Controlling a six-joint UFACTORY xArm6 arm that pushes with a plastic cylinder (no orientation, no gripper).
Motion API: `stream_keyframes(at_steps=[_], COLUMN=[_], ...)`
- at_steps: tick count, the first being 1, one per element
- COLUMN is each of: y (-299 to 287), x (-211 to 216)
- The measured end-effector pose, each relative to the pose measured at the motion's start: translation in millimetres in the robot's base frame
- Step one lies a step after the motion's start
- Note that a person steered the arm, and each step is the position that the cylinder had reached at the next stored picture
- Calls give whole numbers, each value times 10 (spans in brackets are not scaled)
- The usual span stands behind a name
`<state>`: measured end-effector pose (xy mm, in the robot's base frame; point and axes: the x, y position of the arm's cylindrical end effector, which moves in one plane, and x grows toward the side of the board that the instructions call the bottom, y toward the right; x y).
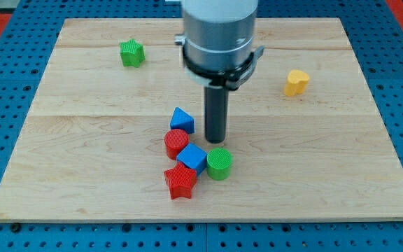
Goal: Slide green star closer to the green circle
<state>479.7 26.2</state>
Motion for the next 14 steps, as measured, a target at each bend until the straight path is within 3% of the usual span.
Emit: stream_keyframes(at_steps=[1, 2, 3, 4, 5, 7, 9, 10, 11, 12, 13, 14], y=[73, -537, -626, -236, -468, -1761, -1457, -1583, -2261, -2432, -2105, -1608], x=[-225, -377, -533, -993, -1645, -2187, -1606, -1554, -1770, -1512, -1118, -1067])
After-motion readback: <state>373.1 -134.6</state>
